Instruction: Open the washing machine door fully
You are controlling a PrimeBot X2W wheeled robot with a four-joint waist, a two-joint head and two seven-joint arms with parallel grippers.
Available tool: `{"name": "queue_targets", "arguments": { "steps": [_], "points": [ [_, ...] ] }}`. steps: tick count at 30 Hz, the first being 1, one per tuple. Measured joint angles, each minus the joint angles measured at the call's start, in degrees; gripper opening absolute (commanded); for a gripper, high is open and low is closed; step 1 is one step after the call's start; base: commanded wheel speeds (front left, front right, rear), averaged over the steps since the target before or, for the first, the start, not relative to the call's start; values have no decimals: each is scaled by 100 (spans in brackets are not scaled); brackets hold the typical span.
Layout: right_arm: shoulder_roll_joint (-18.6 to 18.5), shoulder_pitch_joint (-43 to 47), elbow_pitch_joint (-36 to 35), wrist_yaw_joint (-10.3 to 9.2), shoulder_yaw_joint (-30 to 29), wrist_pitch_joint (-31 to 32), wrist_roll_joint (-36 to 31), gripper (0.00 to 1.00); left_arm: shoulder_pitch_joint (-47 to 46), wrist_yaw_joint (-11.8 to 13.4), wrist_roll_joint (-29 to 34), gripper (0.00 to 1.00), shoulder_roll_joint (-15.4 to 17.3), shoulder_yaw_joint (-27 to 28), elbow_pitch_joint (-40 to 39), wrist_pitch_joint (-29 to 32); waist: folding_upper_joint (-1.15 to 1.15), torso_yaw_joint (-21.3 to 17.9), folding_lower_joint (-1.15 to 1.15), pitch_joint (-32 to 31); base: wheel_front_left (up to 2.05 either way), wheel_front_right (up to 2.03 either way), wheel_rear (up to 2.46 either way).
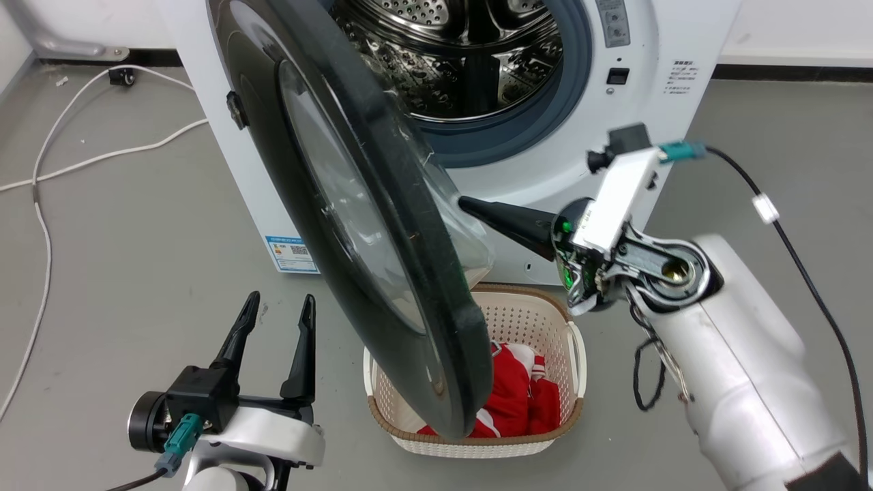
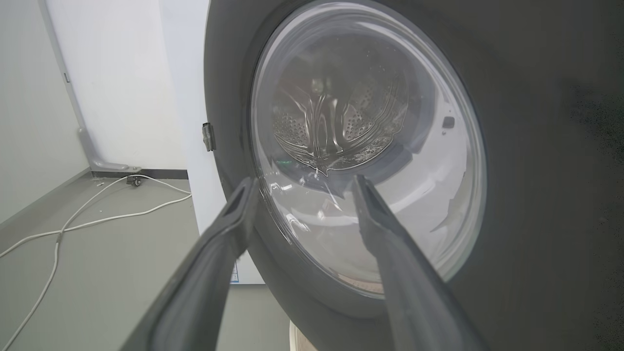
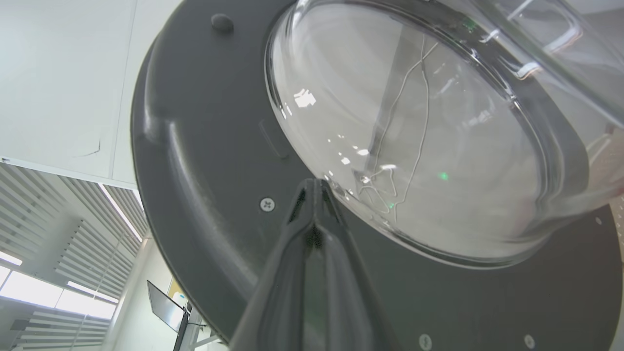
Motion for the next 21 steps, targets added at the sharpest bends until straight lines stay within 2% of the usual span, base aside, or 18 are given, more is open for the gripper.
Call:
{"name": "queue_targets", "arguments": {
  "steps": [9, 10, 11, 12, 13, 18, 21],
  "points": [
    [-350, 1561, -832, -1, -684, -1557, -119, 0, 165, 0, 36, 100, -9, 119, 7, 0, 0, -178, 0, -208, 0, 0, 0],
    [-405, 1760, -901, -1, -757, -1756, -172, 19, 175, 0, 43, 100, -9, 113, 15, 0, 0, -187, 0, -240, 0, 0, 0],
    [-434, 1983, -988, -1, -827, -1918, -182, 45, 200, 0, 46, 100, -10, 110, 22, 0, 0, -196, 0, -278, 0, 0, 0],
    [-465, 2193, -1082, -1, -881, -2082, -212, 90, 236, 0, 47, 100, -10, 104, 30, 0, 0, -205, 0, -313, 0, 0, 0],
    [-498, 2403, -1189, -1, -910, -2265, -322, 100, 270, 0, 46, 100, -14, 104, 41, 0, 0, -212, 0, -344, 0, 0, 0],
    [-520, 3194, -1651, -1, -1182, -3134, -594, 100, 319, 0, 47, 100, -18, 134, 44, 0, 0, -252, 0, -431, 0, 0, 0],
    [-593, 3527, -1823, -1, -1250, -3761, -1101, 100, 381, 0, 48, 100, -22, 175, 44, 0, 0, -261, 0, -463, 0, 0, 0]
  ]
}}
